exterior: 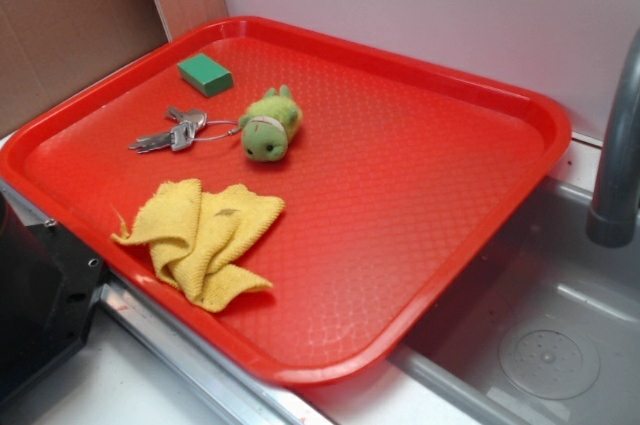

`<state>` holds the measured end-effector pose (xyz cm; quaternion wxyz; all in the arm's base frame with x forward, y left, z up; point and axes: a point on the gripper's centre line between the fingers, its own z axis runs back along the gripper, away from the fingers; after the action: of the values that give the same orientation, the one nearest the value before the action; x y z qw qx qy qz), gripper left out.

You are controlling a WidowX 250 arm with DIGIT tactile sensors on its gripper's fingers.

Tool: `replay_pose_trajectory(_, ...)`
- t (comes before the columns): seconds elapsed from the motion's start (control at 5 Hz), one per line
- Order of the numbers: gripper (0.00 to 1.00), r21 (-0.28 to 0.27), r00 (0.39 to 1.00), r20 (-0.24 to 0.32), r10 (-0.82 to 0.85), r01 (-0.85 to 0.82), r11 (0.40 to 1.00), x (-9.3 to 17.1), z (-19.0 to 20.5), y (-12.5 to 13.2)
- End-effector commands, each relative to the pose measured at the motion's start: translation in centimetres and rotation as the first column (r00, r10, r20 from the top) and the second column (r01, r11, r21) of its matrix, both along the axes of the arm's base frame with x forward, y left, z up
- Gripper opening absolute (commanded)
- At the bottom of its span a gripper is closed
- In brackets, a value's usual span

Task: Grab the green block.

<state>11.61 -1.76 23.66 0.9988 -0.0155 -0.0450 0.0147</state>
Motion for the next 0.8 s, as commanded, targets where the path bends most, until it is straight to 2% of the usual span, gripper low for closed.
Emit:
replay_pose_trajectory(0.0, 1.00, 0.000, 1.000, 0.000, 0.000, 0.000, 1.000, 0.0, 0.0, 0.0)
replay_pose_trajectory(0.2, 1.00, -0.025, 0.980, -0.001, 0.198, -0.198, 0.980, 1.1, -0.3, 1.8)
replay_pose_trajectory(0.4, 1.00, -0.038, 0.909, 0.028, 0.417, -0.416, 0.909, 2.6, -1.7, 3.7)
replay_pose_trajectory(0.6, 1.00, -0.046, 0.772, 0.106, 0.627, -0.626, 0.779, 5.0, -4.1, 6.2)
